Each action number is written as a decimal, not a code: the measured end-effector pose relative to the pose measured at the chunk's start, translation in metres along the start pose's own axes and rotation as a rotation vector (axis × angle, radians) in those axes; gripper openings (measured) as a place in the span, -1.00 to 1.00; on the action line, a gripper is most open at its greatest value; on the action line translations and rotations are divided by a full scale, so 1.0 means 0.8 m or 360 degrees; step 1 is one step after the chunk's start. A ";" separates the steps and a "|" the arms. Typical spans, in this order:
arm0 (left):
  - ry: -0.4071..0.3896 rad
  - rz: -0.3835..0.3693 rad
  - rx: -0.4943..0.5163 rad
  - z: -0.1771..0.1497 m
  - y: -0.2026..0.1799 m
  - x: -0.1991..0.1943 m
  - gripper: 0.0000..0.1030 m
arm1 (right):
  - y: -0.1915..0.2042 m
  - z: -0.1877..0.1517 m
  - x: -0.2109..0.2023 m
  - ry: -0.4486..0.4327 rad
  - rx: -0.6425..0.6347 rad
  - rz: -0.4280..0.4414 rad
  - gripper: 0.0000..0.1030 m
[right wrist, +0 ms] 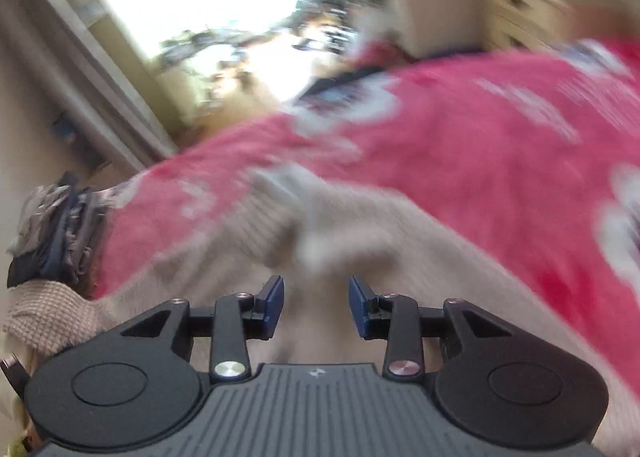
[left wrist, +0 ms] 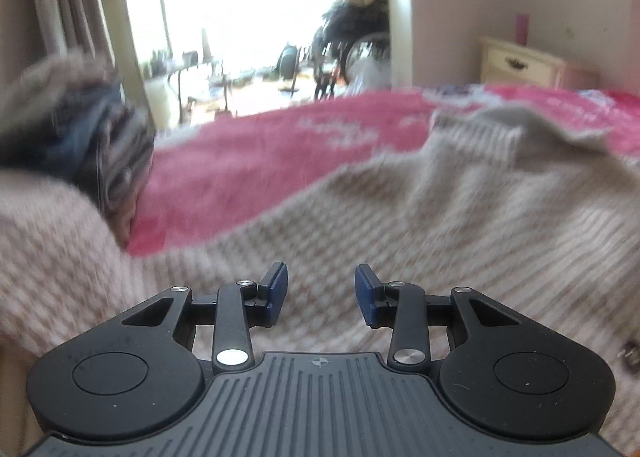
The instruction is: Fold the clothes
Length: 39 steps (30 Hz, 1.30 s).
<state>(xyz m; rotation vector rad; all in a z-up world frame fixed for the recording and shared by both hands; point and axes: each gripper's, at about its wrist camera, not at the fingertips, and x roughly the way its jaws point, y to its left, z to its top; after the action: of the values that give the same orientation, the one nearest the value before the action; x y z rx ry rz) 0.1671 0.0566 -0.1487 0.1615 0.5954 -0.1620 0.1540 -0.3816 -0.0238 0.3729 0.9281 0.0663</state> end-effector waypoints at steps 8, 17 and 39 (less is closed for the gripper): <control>0.0062 -0.0396 0.0334 0.029 -0.082 -0.046 -0.26 | -0.104 -0.159 -0.085 0.0043 0.0131 -0.0357 -0.17; 0.0292 -0.0830 0.0672 0.010 -0.218 -0.078 -0.26 | -0.143 -0.199 -0.052 -0.0014 -0.0418 -0.0888 0.24; 0.0179 -0.1090 0.0692 -0.041 -0.358 -0.085 -0.26 | -0.155 -0.149 -0.128 -0.0316 -0.0074 -0.0448 -0.78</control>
<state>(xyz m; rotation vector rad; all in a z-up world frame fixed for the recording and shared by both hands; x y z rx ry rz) 0.0373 -0.2086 -0.1664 0.3856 0.7051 -0.9543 -0.0151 -0.4855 -0.0518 0.1987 0.7731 -0.2033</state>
